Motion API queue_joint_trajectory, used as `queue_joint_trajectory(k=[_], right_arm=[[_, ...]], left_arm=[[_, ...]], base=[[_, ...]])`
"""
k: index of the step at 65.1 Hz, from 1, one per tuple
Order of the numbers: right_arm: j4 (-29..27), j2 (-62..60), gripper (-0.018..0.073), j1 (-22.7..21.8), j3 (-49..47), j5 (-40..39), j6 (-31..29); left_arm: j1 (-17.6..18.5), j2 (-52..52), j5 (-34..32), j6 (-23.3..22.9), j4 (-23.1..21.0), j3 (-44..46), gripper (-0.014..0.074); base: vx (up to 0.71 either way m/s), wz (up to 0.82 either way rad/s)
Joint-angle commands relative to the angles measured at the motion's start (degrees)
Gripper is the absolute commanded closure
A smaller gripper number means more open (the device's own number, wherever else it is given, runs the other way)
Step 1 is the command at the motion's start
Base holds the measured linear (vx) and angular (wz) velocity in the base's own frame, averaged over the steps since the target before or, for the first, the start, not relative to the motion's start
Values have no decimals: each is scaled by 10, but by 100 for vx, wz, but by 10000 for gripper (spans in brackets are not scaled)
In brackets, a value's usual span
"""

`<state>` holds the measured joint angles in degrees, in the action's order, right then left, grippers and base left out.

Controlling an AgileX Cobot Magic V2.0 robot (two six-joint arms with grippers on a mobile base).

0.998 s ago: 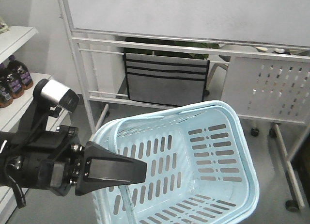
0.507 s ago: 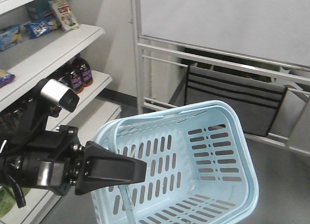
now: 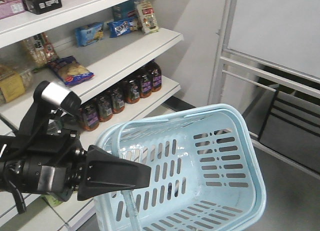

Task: Place coke in basket with both arms
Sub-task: 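Drive the base to the shelf with the red Coca-Cola can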

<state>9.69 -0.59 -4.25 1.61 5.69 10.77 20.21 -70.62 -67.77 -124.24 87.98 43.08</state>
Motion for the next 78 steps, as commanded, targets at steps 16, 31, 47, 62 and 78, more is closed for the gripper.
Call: queue_joint_trajectory(k=[16,31,47,62,78], right_arm=[[6,-8,564,-3,4,-43,-4],[6,-8,564,-3,4,-43,-4],[6,-8,564,-3,4,-43,-4],[6,-8,564,-3,4,-43,-4],[6,-8,564,-3,4,-43,-4]], left_arm=[[2,15,-110,3,-58,17,603],[2,15,-110,3,-58,17,603],[2,15,-110,3,-58,17,603],[2,15,-110,3,-58,17,603],[2,15,-110,3,-58,17,603]], base=[[10,40],[9,43],[9,47],[8,41],[7,36]])
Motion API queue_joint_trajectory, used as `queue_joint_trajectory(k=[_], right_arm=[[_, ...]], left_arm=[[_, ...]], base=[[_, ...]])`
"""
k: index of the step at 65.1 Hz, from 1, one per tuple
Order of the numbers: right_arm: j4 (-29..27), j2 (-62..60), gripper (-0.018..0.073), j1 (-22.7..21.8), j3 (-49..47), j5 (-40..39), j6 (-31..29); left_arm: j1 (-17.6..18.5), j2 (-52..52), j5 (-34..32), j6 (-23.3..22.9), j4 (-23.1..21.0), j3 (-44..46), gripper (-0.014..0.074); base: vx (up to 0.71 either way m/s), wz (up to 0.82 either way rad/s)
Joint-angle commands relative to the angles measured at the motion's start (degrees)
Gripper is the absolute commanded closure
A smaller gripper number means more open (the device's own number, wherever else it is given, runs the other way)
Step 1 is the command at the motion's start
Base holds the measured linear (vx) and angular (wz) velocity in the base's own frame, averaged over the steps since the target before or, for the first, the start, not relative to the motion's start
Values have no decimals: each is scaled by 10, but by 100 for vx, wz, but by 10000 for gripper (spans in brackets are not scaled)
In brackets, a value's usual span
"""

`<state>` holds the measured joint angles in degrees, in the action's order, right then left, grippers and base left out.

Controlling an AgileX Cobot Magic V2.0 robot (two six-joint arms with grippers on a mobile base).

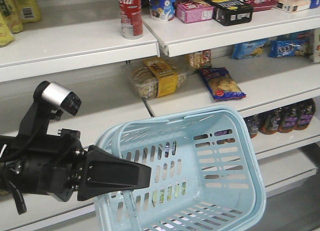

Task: Place coke in basket with both arms
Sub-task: 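Drive the base to the shelf with the red Coca-Cola can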

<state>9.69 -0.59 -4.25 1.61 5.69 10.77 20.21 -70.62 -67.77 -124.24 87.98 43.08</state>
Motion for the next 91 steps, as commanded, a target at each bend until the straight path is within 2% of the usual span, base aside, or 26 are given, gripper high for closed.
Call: queue_joint_trajectory(k=[1,91], right_arm=[[6,-8,564,-3,4,-43,-4],[6,-8,564,-3,4,-43,-4]], left_arm=[[2,15,-110,3,-58,17,603],[2,15,-110,3,-58,17,603]], base=[[8,36],[7,27]])
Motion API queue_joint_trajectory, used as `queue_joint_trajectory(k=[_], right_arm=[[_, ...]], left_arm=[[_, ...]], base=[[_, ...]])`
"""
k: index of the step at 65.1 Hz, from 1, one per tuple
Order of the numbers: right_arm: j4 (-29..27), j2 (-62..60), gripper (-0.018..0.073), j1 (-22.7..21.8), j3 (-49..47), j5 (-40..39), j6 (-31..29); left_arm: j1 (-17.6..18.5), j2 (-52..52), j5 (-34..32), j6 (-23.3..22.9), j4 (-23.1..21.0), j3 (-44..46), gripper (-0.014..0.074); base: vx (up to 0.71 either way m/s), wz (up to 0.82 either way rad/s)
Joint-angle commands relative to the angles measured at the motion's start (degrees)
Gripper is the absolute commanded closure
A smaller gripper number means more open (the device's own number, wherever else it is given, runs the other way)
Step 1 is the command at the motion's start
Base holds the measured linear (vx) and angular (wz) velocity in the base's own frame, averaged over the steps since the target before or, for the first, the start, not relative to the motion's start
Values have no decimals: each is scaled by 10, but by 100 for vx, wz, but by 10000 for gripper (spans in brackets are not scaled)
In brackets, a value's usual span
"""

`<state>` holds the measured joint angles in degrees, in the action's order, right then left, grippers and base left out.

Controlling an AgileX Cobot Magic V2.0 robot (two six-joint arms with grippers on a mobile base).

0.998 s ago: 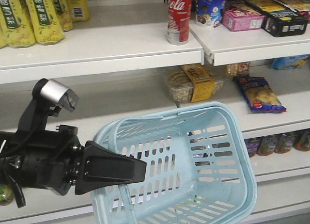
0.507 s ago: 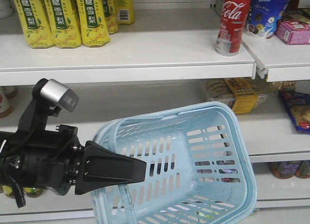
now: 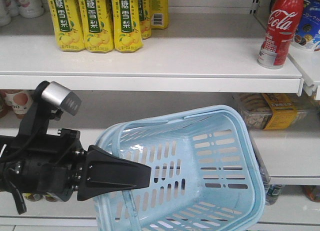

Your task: Place coke in basket with both arms

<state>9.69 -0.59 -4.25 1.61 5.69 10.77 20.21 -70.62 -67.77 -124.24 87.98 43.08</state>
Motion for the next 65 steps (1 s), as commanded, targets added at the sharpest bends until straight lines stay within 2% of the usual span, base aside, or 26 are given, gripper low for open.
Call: queue_joint_trajectory(k=[1,65], right_arm=[[6,-8,564,-3,4,-43,-4],[6,-8,564,-3,4,-43,-4]], left_arm=[[2,15,-110,3,-58,17,603],[2,15,-110,3,-58,17,603]], base=[[5,10],[4,2]])
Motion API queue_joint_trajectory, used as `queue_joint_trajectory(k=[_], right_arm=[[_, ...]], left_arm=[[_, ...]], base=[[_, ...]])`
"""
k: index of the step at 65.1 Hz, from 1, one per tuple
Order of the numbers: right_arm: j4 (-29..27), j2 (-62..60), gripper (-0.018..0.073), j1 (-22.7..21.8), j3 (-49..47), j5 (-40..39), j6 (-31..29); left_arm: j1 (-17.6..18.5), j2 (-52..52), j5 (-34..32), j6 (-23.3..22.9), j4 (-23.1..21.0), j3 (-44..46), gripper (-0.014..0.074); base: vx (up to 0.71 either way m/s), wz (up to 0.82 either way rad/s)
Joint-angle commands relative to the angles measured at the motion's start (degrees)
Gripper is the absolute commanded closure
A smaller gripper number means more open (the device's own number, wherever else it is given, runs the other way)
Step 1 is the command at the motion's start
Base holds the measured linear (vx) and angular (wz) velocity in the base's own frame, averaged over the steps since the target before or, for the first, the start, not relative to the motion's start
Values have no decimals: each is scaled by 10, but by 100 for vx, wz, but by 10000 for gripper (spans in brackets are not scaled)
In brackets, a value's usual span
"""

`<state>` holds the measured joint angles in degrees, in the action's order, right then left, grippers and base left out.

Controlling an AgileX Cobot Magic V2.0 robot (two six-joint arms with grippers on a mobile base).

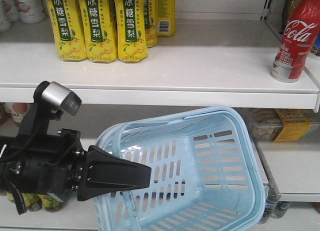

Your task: Place coke in basket with both arms

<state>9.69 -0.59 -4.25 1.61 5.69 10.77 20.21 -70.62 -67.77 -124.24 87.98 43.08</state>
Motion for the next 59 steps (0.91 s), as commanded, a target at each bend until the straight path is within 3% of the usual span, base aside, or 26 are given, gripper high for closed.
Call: queue_joint_trajectory(k=[1,59], right_arm=[[6,-8,564,-3,4,-43,-4],[6,-8,564,-3,4,-43,-4]], left_arm=[[2,15,-110,3,-58,17,603],[2,15,-110,3,-58,17,603]], base=[[5,-1],[4,-2]])
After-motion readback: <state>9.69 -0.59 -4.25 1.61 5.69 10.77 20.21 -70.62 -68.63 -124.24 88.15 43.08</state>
